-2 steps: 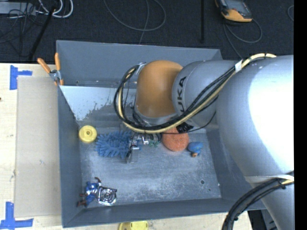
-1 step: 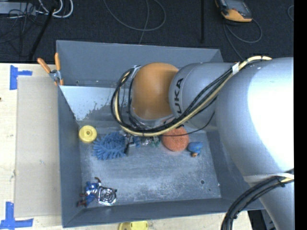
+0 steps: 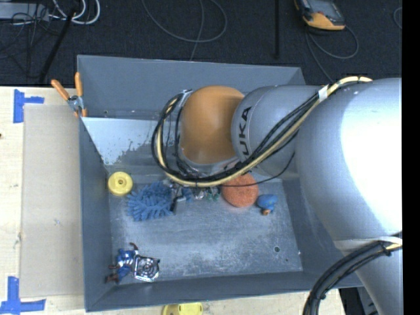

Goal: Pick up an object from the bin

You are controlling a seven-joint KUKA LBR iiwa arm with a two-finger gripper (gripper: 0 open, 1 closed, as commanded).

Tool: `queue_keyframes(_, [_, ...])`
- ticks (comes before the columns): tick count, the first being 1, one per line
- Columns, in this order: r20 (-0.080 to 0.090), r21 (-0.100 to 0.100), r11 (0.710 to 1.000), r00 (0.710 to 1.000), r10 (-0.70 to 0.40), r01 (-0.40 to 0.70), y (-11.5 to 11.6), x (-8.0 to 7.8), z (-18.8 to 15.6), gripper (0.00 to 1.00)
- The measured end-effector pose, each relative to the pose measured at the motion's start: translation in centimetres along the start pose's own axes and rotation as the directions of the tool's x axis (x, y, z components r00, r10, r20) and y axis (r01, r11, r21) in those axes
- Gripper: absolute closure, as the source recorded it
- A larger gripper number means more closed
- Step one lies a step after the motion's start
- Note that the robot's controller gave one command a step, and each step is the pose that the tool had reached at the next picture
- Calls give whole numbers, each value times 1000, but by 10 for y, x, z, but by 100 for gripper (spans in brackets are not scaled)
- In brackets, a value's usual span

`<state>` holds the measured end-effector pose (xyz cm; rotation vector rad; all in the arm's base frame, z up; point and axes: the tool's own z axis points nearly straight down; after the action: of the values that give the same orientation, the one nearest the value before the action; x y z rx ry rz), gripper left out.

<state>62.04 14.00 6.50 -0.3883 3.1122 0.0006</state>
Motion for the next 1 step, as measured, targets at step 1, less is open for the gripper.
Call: queue_keyframes(1, [-8, -1, 1000, 1000, -17, 17, 0, 2, -5, 100])
